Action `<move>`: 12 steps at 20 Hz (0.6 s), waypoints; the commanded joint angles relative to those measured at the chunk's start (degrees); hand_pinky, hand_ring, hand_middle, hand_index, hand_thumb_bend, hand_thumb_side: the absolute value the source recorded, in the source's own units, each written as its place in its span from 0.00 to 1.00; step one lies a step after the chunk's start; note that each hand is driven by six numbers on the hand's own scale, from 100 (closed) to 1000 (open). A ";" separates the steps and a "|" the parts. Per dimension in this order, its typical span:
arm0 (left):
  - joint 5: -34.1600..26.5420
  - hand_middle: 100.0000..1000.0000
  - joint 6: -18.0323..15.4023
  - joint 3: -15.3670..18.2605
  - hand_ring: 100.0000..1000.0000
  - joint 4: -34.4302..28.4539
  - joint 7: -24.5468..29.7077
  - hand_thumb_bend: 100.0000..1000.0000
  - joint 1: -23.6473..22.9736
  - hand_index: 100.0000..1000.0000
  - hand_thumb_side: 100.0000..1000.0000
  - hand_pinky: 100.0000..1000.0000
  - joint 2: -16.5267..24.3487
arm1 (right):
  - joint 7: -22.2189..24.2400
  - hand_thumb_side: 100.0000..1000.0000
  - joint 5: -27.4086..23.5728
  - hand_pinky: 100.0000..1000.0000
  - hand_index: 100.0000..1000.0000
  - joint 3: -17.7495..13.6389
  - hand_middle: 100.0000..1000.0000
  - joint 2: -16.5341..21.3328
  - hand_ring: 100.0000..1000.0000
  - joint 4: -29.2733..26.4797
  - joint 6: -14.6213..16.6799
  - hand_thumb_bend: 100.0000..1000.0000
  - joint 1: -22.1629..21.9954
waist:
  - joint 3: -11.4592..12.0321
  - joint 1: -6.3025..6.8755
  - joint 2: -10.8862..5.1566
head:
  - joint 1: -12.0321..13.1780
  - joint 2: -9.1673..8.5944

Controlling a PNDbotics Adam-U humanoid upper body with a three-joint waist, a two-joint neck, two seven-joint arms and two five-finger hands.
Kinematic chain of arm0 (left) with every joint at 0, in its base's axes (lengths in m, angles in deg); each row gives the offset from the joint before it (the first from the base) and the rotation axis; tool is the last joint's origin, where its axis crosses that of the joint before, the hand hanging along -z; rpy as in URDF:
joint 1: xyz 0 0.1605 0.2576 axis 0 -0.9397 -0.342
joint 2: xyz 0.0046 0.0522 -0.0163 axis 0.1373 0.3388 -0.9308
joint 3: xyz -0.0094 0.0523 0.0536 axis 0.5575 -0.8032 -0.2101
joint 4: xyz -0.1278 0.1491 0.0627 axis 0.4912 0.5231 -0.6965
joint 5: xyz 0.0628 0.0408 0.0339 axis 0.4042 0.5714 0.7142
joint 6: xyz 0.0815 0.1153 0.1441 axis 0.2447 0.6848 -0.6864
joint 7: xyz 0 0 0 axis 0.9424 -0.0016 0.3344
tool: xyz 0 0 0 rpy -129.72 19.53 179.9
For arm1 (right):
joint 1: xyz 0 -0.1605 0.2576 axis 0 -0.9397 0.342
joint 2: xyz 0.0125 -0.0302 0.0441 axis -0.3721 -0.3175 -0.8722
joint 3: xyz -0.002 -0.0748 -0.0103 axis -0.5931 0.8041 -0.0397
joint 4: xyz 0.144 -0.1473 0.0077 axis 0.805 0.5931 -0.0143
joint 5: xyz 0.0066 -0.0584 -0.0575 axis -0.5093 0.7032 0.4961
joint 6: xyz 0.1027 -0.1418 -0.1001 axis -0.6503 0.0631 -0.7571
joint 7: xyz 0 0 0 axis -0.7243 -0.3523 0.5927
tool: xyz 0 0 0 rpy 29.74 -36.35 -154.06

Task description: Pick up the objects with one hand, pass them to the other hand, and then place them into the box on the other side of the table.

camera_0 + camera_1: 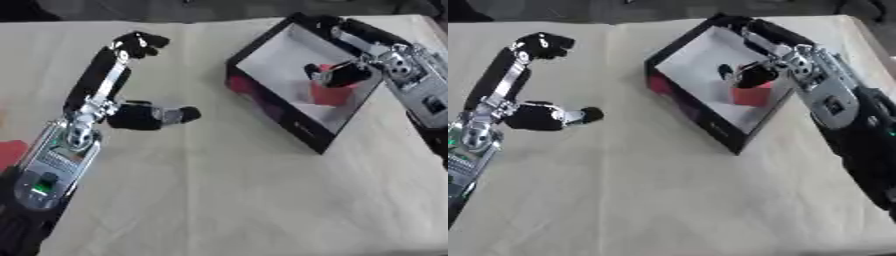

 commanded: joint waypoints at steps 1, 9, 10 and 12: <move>-0.09 0.72 -0.04 0.32 0.74 -0.74 -0.24 0.82 0.91 0.81 0.33 0.80 0.77 | -0.71 0.00 -1.48 1.00 1.00 -1.11 1.00 1.70 1.00 -1.98 -0.62 0.00 1.00 | -0.02 -0.20 -2.26 | -0.02 0.09; 0.10 0.72 0.11 0.63 0.74 -0.77 -0.52 0.81 0.78 0.81 0.33 0.80 0.81 | -11.77 0.33 -18.29 0.97 1.00 -1.59 1.00 1.33 0.98 -6.44 -4.73 0.00 1.13 | 0.19 -0.06 -2.26 | 1.13 0.30; 0.18 0.71 0.20 0.80 0.74 -0.80 -0.65 0.80 0.76 0.81 0.33 0.80 0.81 | -12.73 0.30 -20.89 0.97 1.00 -1.47 1.00 1.45 0.97 -6.93 -4.78 0.00 1.16 | 0.26 -0.04 -2.27 | 1.37 0.35; 0.04 0.71 0.38 1.24 0.74 -0.93 -1.01 0.80 0.79 0.81 0.33 0.80 0.90 | -14.25 0.35 -25.43 0.96 1.00 -1.43 1.00 1.49 0.96 -7.81 -4.77 0.00 1.19 | 0.42 0.03 -2.28 | 1.98 0.48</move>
